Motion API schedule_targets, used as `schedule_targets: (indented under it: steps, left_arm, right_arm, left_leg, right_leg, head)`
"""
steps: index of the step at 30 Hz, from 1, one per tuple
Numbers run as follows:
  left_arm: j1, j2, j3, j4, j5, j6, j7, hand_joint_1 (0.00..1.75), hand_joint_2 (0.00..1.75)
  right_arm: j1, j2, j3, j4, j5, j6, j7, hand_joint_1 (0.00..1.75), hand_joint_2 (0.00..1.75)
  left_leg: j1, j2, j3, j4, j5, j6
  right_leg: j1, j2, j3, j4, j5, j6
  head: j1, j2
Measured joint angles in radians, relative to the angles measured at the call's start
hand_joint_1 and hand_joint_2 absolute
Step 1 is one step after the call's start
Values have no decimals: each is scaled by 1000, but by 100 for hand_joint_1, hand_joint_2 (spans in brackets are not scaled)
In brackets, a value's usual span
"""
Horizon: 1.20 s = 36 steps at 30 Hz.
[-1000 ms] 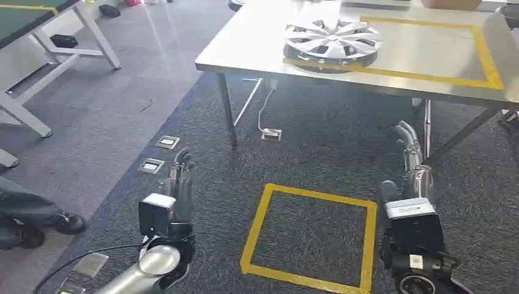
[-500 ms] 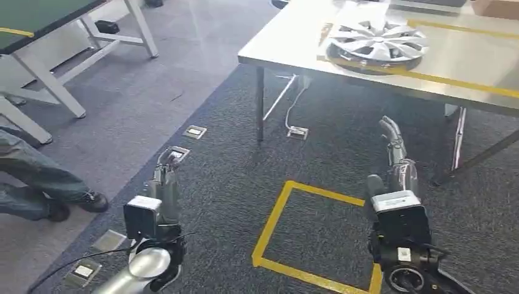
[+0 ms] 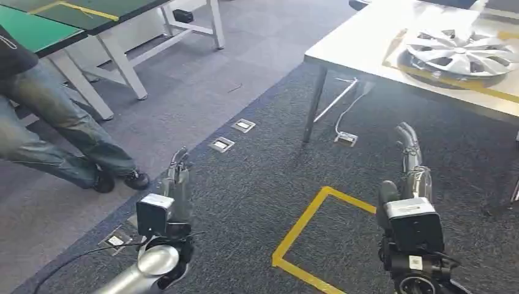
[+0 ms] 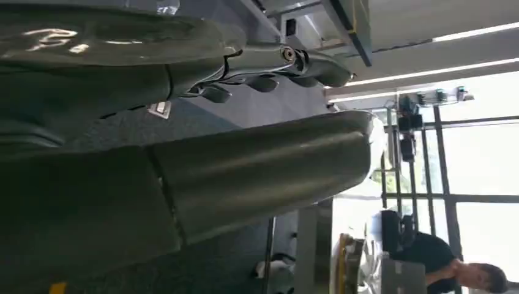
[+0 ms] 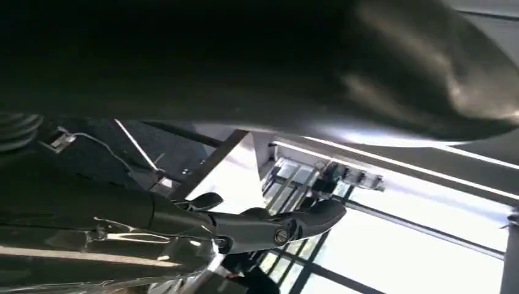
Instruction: Take the parts from the cabinet and place them on the table.
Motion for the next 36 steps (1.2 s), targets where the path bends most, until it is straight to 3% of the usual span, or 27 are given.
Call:
schedule_targets:
  steps: [1, 2, 4, 5, 6, 7, 9, 10, 11, 14, 15, 16, 17, 19, 20, 21, 22, 24, 25, 26, 29, 30, 31, 32, 33, 35, 36]
  left_arm:
    - [0, 0, 0, -2, -2, 1, 0, 0, 0]
    - [-2, 1, 0, -4, -3, 2, 0, 0, 0]
    - [3, 2, 0, -5, -4, 7, 0, 0, 0]
    - [6, 2, 0, -5, -5, 7, 0, 0, 0]
    - [9, 3, 0, -5, -5, 8, 0, 0, 0]
    - [10, 4, 0, -5, -5, 8, 0, 0, 0]
    - [10, 5, 0, -8, -5, 8, 0, 0, 0]
    - [9, 5, 0, -11, -5, 8, 0, 0, 0]
    - [8, 5, 0, -13, -5, 8, 0, 0, 0]
    - [10, 7, 0, -15, -6, 8, 0, 0, 0]
    - [11, 8, 0, -17, -6, 8, 0, 0, 0]
    - [11, 8, 0, -19, -7, 8, 0, 0, 0]
    - [9, 8, 0, -21, -6, 8, 0, 0, 0]
    - [11, 7, 0, -22, -6, 8, 0, 0, 0]
    - [12, 7, 0, -22, -6, 8, 0, 0, 0]
    - [13, 8, 0, -22, -6, 8, 2, 0, 0]
    - [13, 8, 0, -22, -6, 9, 5, 0, 0]
    - [13, 8, 0, -24, -9, 11, 7, 0, 0]
    - [14, 8, 0, -25, -10, 11, 8, 0, 0]
    - [13, 7, 0, -25, -11, 11, 10, 0, 0]
    - [17, 8, 0, -31, -15, 11, 18, 0, 0]
    - [18, 9, 0, -32, -17, 10, 21, 0, 0]
    - [19, 10, 0, -32, -19, 9, 21, 0, 0]
    - [14, 10, 0, -33, -21, 9, 21, 0, 0]
    - [10, 10, 0, -33, -21, 9, 21, 0, 0]
    - [12, 10, 0, -33, -23, 7, 21, 0, 0]
    - [13, 10, 0, -33, -23, 7, 21, 0, 0]
  right_arm:
    - [0, 0, 1, 0, 2, 0, 0, 0, 0]
    - [0, 0, 0, 0, 3, 1, 0, 0, 0]
    - [3, 0, 3, 0, 3, 1, 0, 0, 0]
    - [3, 0, 3, 0, 3, 1, 0, 0, 0]
    - [3, 0, 4, 0, 3, 2, 0, 0, 0]
    - [3, 0, 5, 0, 3, 1, 0, 0, 0]
    - [1, 0, 5, 0, 3, 1, 0, 0, 0]
    - [1, 0, 5, -2, 3, 1, 0, 0, 0]
    - [1, 0, 5, -3, 3, 1, 1, 0, 0]
    - [-1, 0, 5, -3, 3, 2, 0, 0, 0]
    - [-1, 0, 5, -5, 4, 1, 0, 0, 0]
    - [-3, 0, 5, -5, 5, 1, 1, 0, 0]
    - [-3, 0, 5, -5, 6, 1, -1, 0, 0]
    - [1, 0, 5, -5, 8, 1, 1, 0, 0]
    - [3, 0, 5, -5, 8, 1, 1, 0, 0]
    - [3, 0, 5, -5, 7, 1, 1, 0, 0]
    - [3, 0, 6, -5, 4, 2, 1, 0, 0]
    - [2, 0, 5, -5, 0, 2, 1, 0, 0]
    - [2, 0, 5, -5, -3, 2, 1, 0, 0]
    - [3, 0, 5, -5, -3, 2, 3, 0, 0]
    - [3, 0, 5, -11, 2, 1, 10, 0, 0]
    - [4, 0, 5, -13, 5, 1, 10, 0, 0]
    - [2, 0, 5, -14, 7, 1, 12, 0, 0]
    - [4, -1, 4, -15, 8, 2, 15, 0, 0]
    - [4, -1, 4, -17, 8, 3, 15, 0, 0]
    - [6, -1, 4, -17, 8, 6, 16, 0, 0]
    - [6, -1, 4, -17, 8, 6, 16, 0, 0]
  left_leg:
    - [-7, 57, -14, 30, -21, -7]
    - [-4, 91, -48, 100, -62, -13]
    - [4, 114, -134, 269, -131, -21]
    - [6, 118, -161, 318, -141, -25]
    - [10, 120, -163, 318, -129, -28]
    - [13, 125, -140, 270, -96, -30]
    - [15, 154, -35, 78, -14, -29]
    - [13, 204, 7, -1, -7, -25]
    - [6, 198, 7, -5, -5, -15]
    - [-1, 163, 2, -3, -8, 5]
    - [9, 151, 8, -12, -1, 16]
    - [10, 144, 10, -15, 0, 19]
    - [10, 137, 10, -15, 1, 28]
    - [7, 114, 10, -14, 0, 31]
    - [5, 102, 10, -14, 0, 32]
    - [3, 89, 10, -13, 0, 32]
    - [3, 75, 11, -12, 0, 32]
    - [3, 47, 15, -8, -1, 31]
    - [6, 37, 14, -7, -2, 29]
    - [3, 30, 8, -5, 0, 24]
    - [14, -9, -15, -5, 15, 0]
    - [5, -21, -15, -6, 19, -8]
    - [4, 12, -18, 8, 7, -7]
    - [1, 68, -39, 51, -22, -15]
    - [4, 98, -81, 130, -63, -22]
    - [10, 120, -163, 293, -127, -31]
    - [12, 123, -179, 322, -128, -34]
  right_leg:
    - [4, -10, 2, -4, 2, -1]
    - [6, -26, 1, -3, 3, -4]
    - [9, -57, 1, -3, 1, -7]
    - [9, -72, 1, -3, 1, -7]
    - [8, -85, 1, -3, 0, -7]
    - [8, -99, 2, -3, -2, -5]
    - [6, -123, 6, 0, -7, 1]
    - [10, -131, 9, 2, -11, 7]
    - [17, -138, 7, 5, -17, 15]
    - [15, -164, 20, -2, -20, 30]
    - [11, -162, 23, 0, -26, 38]
    - [7, -111, 10, 23, -49, 40]
    - [6, -76, -13, 83, -89, 39]
    - [10, -51, -95, 264, -169, 40]
    - [11, -49, -129, 332, -187, 40]
    - [11, -49, -141, 348, -179, 39]
    - [13, -49, -127, 311, -144, 35]
    - [14, -30, -55, 140, -43, 26]
    - [13, 20, -23, 55, -8, 20]
    - [6, 66, -19, 46, -20, 15]
    - [15, 39, -4, 21, -24, 12]
    - [5, 23, 2, 7, -16, 6]
    - [3, 5, 10, -3, -11, 3]
    - [1, -7, 13, -7, -9, -3]
    - [6, -24, 12, -7, -9, -6]
    - [8, -55, 10, -6, -10, -7]
    - [9, -69, 9, -6, -10, -7]
  head:
    - [-7, 0]
    - [-25, 0]
    - [-33, 0]
    - [-36, 0]
    - [-41, 0]
    - [-46, 0]
    - [-53, 0]
    - [-59, 0]
    - [-63, 0]
    - [-46, 0]
    - [-46, 0]
    - [-40, 0]
    - [-33, 0]
    - [-16, 0]
    - [-9, 0]
    - [-6, 0]
    - [-6, 0]
    - [1, 0]
    - [7, 0]
    - [3, 0]
    - [6, 0]
    - [3, 0]
    - [3, 0]
    - [-17, 0]
    - [-27, 0]
    - [-32, 0]
    - [-36, 0]
